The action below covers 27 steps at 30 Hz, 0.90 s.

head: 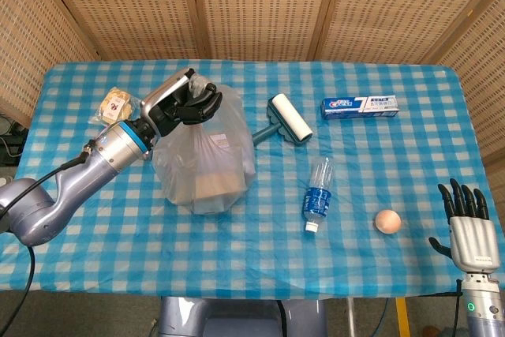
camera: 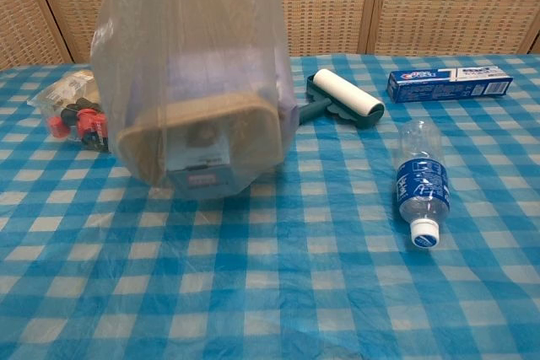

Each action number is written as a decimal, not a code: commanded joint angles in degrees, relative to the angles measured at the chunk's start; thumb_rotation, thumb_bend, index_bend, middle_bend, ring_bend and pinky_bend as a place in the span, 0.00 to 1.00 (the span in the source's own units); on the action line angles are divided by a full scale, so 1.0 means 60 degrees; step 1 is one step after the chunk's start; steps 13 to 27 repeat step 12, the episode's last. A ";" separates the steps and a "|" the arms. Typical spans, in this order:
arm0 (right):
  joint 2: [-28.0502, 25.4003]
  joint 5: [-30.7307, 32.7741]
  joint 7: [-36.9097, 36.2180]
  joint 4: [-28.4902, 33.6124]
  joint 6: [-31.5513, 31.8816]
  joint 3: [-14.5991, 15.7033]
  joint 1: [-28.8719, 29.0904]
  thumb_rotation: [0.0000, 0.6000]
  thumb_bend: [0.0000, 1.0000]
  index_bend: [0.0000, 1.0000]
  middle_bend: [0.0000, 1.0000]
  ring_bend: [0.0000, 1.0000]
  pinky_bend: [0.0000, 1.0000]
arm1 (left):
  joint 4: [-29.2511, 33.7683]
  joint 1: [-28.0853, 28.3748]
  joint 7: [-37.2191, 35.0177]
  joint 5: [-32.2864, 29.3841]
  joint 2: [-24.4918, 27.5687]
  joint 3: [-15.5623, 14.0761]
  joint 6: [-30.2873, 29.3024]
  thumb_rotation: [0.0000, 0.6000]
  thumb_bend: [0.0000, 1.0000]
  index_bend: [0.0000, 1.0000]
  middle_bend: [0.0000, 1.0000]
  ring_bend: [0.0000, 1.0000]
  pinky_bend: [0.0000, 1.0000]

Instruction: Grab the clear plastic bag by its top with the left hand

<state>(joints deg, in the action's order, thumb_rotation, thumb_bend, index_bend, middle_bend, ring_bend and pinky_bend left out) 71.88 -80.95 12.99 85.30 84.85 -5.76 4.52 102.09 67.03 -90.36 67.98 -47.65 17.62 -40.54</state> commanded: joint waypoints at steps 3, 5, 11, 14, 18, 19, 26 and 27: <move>0.0004 -0.0019 0.0012 0.0019 0.0018 0.0005 -0.0001 1.00 0.00 0.09 0.00 0.00 0.00 | 0.0616 -0.0224 0.0214 -0.0728 0.0629 0.0932 0.0241 1.00 1.00 1.00 1.00 0.98 1.00; -0.0005 -0.0012 -0.0001 0.0031 0.0026 -0.0002 -0.0005 1.00 0.00 0.09 0.00 0.00 0.00 | 0.0709 -0.0301 0.0309 -0.0998 0.0747 0.1249 0.0308 1.00 1.00 1.00 1.00 0.98 1.00; -0.0024 0.0044 -0.0036 0.0032 0.0003 -0.0031 0.0000 1.00 0.00 0.09 0.00 0.00 0.00 | 0.0769 -0.0380 0.0690 -0.1709 0.1001 0.1992 0.0837 1.00 1.00 1.00 1.00 0.98 1.00; -0.0023 0.0051 -0.0040 0.0025 -0.0003 -0.0033 0.0001 1.00 0.00 0.09 0.00 0.00 0.00 | 0.0784 -0.0424 0.0771 -0.1798 0.0991 0.2088 0.0920 1.00 1.00 1.00 1.00 0.98 1.00; -0.0023 0.0051 -0.0040 0.0025 -0.0003 -0.0033 0.0001 1.00 0.00 0.09 0.00 0.00 0.00 | 0.0784 -0.0424 0.0771 -0.1798 0.0991 0.2088 0.0920 1.00 1.00 1.00 1.00 0.98 1.00; -0.0023 0.0051 -0.0040 0.0025 -0.0003 -0.0033 0.0001 1.00 0.00 0.09 0.00 0.00 0.00 | 0.0784 -0.0424 0.0771 -0.1798 0.0991 0.2088 0.0920 1.00 1.00 1.00 1.00 0.98 1.00; -0.0023 0.0051 -0.0040 0.0025 -0.0003 -0.0033 0.0001 1.00 0.00 0.09 0.00 0.00 0.00 | 0.0784 -0.0424 0.0771 -0.1798 0.0991 0.2088 0.0920 1.00 1.00 1.00 1.00 0.98 1.00; -0.0023 0.0051 -0.0040 0.0025 -0.0003 -0.0033 0.0001 1.00 0.00 0.09 0.00 0.00 0.00 | 0.0784 -0.0424 0.0771 -0.1798 0.0991 0.2088 0.0920 1.00 1.00 1.00 1.00 0.98 1.00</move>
